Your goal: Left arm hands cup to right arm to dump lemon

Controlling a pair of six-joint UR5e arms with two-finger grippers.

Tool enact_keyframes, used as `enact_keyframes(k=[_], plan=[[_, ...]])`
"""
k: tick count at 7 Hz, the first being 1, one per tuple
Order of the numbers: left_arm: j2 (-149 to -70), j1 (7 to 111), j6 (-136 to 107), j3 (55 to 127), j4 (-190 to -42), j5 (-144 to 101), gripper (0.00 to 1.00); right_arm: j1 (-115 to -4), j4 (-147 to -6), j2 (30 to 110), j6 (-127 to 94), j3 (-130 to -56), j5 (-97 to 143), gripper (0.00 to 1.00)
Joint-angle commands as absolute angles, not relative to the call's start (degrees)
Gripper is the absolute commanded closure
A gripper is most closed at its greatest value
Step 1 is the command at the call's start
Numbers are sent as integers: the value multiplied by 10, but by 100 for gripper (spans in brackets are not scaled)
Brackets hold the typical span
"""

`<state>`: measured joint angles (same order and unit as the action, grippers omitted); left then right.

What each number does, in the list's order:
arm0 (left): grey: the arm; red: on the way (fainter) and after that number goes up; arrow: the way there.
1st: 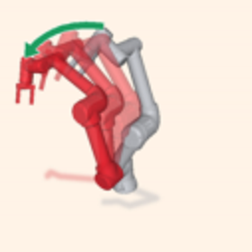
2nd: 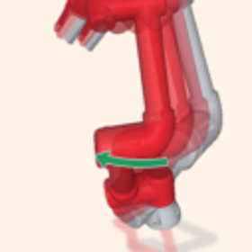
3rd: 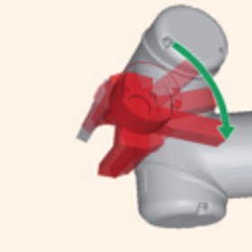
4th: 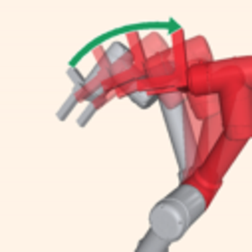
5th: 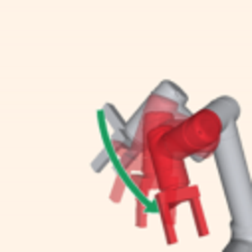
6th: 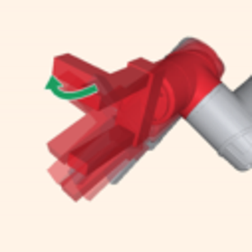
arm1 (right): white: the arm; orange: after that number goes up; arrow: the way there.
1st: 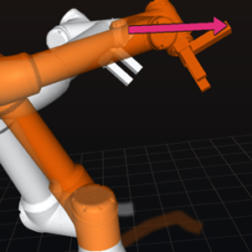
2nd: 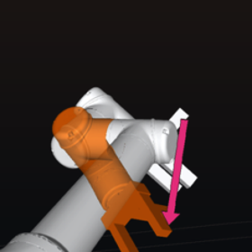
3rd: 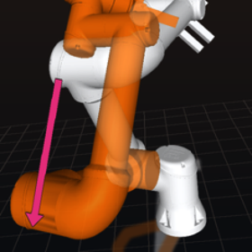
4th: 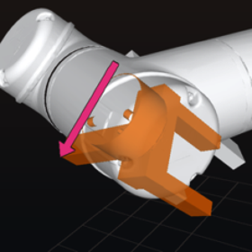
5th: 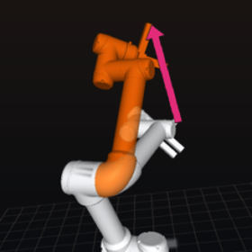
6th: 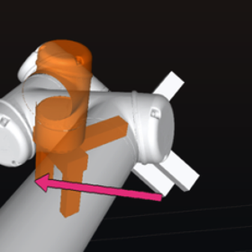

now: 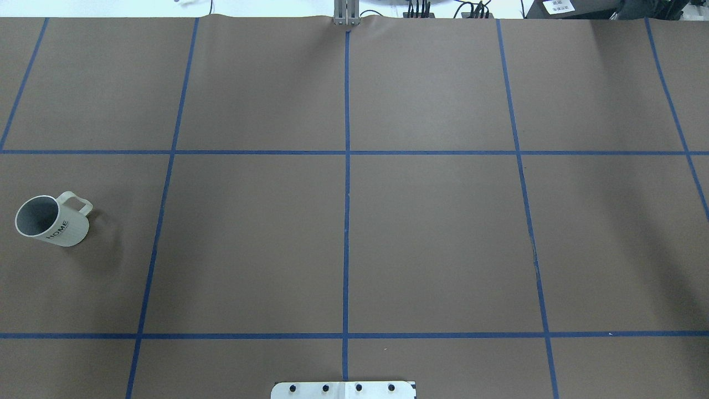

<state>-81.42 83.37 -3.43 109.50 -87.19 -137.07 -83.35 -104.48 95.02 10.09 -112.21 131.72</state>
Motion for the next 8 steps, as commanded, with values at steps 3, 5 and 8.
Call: enact_keyframes(k=[3, 5, 8], plan=[[-811, 836, -38, 1119, -869, -1370, 0, -833, -1045, 945, 100, -1129, 1315, 0], [-809, 833, -40, 1104, -868, -1372, 0, -832, -1045, 947, 100, -1119, 1316, 0], [-809, 834, -37, 1101, -871, -1374, 0, -832, -1045, 952, 101, -1090, 1322, 0]])
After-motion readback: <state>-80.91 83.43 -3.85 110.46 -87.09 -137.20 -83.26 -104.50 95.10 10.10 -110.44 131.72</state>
